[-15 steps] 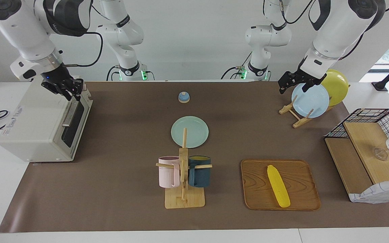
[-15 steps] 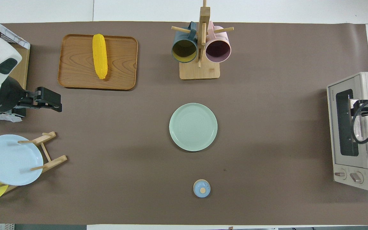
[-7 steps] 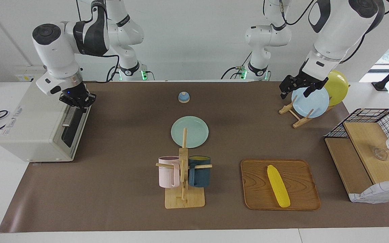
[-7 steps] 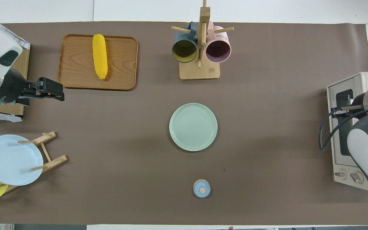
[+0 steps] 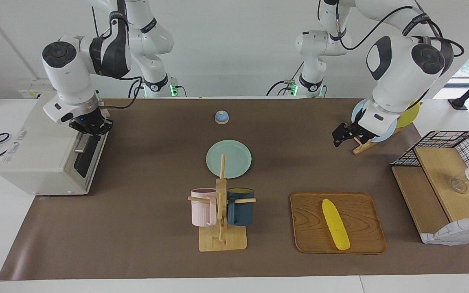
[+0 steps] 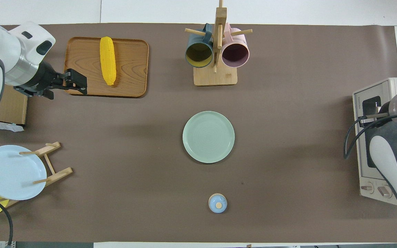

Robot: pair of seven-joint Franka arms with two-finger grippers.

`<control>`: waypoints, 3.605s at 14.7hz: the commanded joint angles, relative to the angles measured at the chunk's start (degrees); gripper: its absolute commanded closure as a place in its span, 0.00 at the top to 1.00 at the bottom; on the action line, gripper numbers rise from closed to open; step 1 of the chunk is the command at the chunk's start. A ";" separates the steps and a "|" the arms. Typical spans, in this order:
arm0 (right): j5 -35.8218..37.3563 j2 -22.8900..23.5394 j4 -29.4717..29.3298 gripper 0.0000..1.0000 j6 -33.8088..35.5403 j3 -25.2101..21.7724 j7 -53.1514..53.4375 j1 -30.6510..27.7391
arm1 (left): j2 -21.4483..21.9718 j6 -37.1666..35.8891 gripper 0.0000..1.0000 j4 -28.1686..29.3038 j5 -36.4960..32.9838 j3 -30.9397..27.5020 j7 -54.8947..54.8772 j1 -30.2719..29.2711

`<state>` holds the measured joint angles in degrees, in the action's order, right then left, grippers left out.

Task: Put corn in oven
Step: 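Reach the left gripper to the corn while the right gripper reaches the oven, then grasp the corn with the left gripper while the right gripper pulls the door, then carry the yellow corn with the left gripper over the pale green plate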

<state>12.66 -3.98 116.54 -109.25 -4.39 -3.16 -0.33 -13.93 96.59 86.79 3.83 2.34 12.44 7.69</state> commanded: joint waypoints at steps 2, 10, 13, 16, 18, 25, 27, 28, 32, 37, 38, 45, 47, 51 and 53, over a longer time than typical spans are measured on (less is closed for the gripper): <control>2.02 -0.41 -0.17 0.00 2.20 0.26 0.17 -1.42 | -11.36 2.18 1.00 -10.58 0.21 0.56 -0.13 -0.92; 3.78 -0.59 0.01 0.00 2.72 0.17 -2.11 -4.15 | -29.22 14.58 1.00 -22.19 -0.05 0.56 -2.59 -0.66; 3.60 -0.59 0.18 0.00 2.02 0.17 -2.82 -4.33 | -32.63 18.80 1.00 -22.27 -0.14 0.56 -2.59 -0.05; 2.29 -0.85 3.69 0.00 -1.92 0.17 -2.47 -4.77 | -34.49 21.80 1.00 -22.98 -0.14 0.47 -2.94 -0.13; 0.97 -0.68 4.66 0.00 -2.63 0.17 -2.38 -4.68 | -35.81 21.63 1.00 -24.65 -1.10 0.47 -3.99 -0.13; -1.84 2.31 7.30 0.00 -9.04 0.26 2.20 1.56 | -36.61 22.51 0.88 -24.56 -2.34 0.65 -7.43 -0.04; -2.81 3.36 9.66 0.00 -12.90 0.26 2.19 1.22 | -36.61 21.98 0.36 -24.56 -2.34 0.82 -7.43 -0.04; -2.99 4.24 10.28 0.00 -14.31 0.26 2.19 0.95 | -36.61 21.37 0.17 -24.65 -2.25 0.91 -7.43 -0.04; -3.60 4.86 12.48 0.00 -18.44 0.26 2.37 1.21 | -34.07 17.43 0.00 -24.39 -1.73 1.00 -7.43 -0.13; -3.61 5.82 17.23 0.00 -25.03 0.26 2.37 0.34 | -17.49 10.73 0.00 -11.70 1.35 0.82 -4.11 0.30; -3.61 6.18 17.50 0.00 -25.66 0.26 2.28 0.16 | -13.10 11.43 0.00 -6.68 1.35 0.91 -0.61 1.44; -4.48 7.94 18.03 0.00 -26.01 0.26 2.37 0.16 | 2.85 14.31 0.00 12.42 2.84 1.09 16.54 15.84; -5.36 7.94 18.20 0.00 -26.01 0.26 2.46 0.25 | 5.04 20.88 0.00 18.12 2.85 1.00 23.66 21.28; -9.05 7.94 18.02 0.00 -25.84 0.43 3.33 2.61 | 4.88 33.29 0.00 26.58 2.76 1.09 28.43 29.04; -9.41 7.94 17.94 0.00 -26.10 0.52 4.21 4.54 | 3.31 38.30 0.00 28.08 2.85 1.00 28.52 32.11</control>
<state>2.72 5.28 132.89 -136.64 -2.12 0.92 3.66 -11.05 129.83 111.58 5.85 4.48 40.63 37.30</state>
